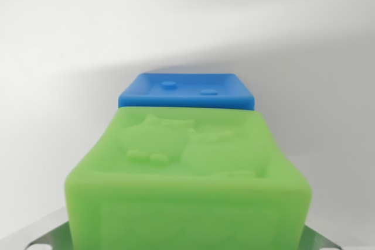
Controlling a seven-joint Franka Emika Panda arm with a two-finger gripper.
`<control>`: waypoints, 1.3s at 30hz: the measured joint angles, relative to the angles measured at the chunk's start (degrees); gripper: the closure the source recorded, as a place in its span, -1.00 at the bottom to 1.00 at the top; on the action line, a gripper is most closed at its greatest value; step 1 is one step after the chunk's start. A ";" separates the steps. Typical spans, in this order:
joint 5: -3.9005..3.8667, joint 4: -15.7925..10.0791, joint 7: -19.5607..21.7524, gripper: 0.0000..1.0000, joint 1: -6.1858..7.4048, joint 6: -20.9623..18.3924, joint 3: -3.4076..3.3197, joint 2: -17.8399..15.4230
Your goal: Stack cube
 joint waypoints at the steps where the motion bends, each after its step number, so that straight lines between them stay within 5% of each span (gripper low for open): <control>1: 0.01 0.02 -0.01 -1.00 -0.01 0.03 0.02 0.05; 39: 0.02 0.06 -0.03 -1.00 -0.01 -0.06 0.03 -0.05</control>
